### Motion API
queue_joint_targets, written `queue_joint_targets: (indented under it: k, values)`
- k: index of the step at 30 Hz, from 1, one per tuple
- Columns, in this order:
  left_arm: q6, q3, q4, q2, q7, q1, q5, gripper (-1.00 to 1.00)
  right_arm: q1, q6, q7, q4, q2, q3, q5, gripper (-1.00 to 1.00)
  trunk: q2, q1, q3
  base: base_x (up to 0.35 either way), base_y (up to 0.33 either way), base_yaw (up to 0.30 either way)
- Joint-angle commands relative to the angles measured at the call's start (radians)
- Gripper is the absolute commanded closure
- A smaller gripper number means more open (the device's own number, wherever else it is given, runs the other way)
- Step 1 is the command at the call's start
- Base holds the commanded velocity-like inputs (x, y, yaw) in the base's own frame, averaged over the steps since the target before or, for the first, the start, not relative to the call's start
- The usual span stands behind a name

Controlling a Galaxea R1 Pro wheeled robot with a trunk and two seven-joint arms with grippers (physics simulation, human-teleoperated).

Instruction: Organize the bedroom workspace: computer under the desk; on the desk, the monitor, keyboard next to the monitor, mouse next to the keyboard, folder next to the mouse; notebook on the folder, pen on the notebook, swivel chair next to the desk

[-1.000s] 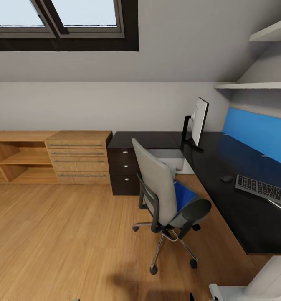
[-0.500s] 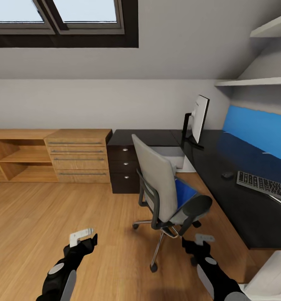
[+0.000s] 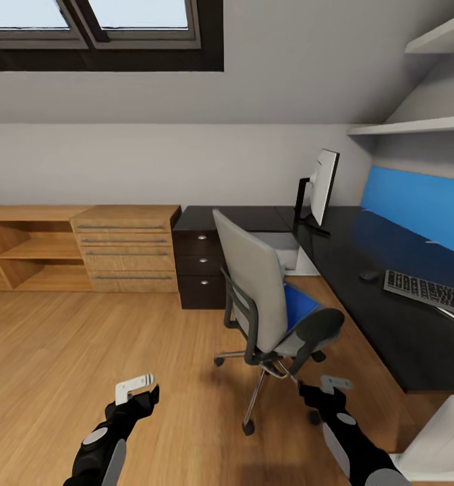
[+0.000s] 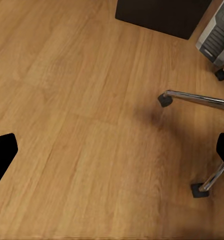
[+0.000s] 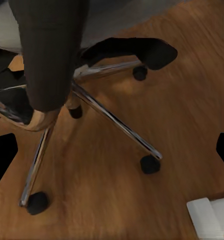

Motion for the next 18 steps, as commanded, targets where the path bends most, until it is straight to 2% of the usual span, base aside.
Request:
queue_joint_targets:
  k: [1,4,5,6,13,18]
  values:
    - [0.004,0.000,0.003,-0.001,0.006,-0.001,0.010,-1.00,-0.001,-0.004,-0.001,0.000,-0.001,-0.010,-0.009,-1.00,-0.008,0.004,-0.004,0.000,0.000,0.000]
    - [0.004,-0.002,0.021,-0.002,0.006,-0.001,0.010,-1.00,-0.004,-0.004,0.000,0.000,-0.004,-0.054,-0.010,-1.00,-0.029,0.015,-0.014,0.000,0.000,0.000]
    - [0.003,-0.001,0.031,-0.002,0.005,-0.001,0.010,-1.00,-0.005,-0.006,0.001,0.003,-0.004,-0.086,-0.010,-1.00,-0.036,0.019,-0.017,0.000,0.000,0.000]
    - [0.003,0.000,0.037,-0.002,0.005,-0.001,0.010,-1.00,-0.006,-0.011,0.002,0.007,-0.003,-0.094,-0.011,-1.00,-0.043,0.023,-0.020,0.000,0.000,0.000]
    - [0.000,0.002,0.090,0.000,0.004,-0.001,0.011,-1.00,-0.006,-0.050,0.004,0.022,0.003,-0.104,-0.011,-1.00,-0.092,0.050,-0.042,0.000,0.000,0.000]
    - [-0.004,0.002,0.044,0.001,0.001,-0.001,0.010,-1.00,-0.006,-0.056,0.000,0.038,-0.008,-0.112,-0.010,-1.00,-0.127,0.069,-0.057,0.000,0.000,0.000]
